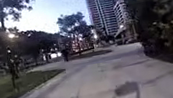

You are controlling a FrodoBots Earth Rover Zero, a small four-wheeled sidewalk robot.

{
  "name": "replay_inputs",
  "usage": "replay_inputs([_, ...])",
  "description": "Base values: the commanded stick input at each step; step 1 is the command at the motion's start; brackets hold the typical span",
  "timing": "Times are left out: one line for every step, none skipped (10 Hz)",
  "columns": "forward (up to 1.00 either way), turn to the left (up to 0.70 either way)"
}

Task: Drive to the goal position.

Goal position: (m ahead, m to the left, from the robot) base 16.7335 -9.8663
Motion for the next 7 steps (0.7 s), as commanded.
replay_inputs([0.7, 0.0])
replay_inputs([0.7, 0.0])
replay_inputs([0.7, 0.0])
replay_inputs([0.7, 0.0])
replay_inputs([0.7, 0.0])
replay_inputs([0.7, -0.2])
replay_inputs([0.7, -0.35])
